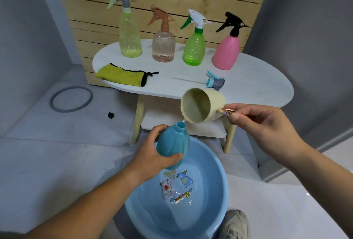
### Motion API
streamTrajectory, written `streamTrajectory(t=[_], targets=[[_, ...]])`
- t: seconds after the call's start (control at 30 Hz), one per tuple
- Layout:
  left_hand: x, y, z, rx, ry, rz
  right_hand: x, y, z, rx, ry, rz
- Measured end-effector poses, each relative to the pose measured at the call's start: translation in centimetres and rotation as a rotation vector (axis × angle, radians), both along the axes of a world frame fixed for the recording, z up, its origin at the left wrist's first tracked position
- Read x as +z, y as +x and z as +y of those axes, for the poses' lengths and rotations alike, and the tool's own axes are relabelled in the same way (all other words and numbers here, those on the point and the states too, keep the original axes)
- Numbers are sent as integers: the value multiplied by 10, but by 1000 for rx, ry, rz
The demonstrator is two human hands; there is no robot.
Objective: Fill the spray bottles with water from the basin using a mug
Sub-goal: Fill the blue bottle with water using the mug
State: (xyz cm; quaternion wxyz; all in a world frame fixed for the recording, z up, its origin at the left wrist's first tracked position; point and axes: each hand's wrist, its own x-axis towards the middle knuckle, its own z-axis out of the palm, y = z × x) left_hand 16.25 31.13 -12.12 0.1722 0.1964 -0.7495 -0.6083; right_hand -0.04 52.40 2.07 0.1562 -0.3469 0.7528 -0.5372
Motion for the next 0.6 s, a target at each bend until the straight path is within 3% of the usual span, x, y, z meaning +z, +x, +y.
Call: streamTrajectory(t=[0.6], targets=[[0, -1, 2, -3, 27, -11, -8, -3, -1, 13, -17, 109]])
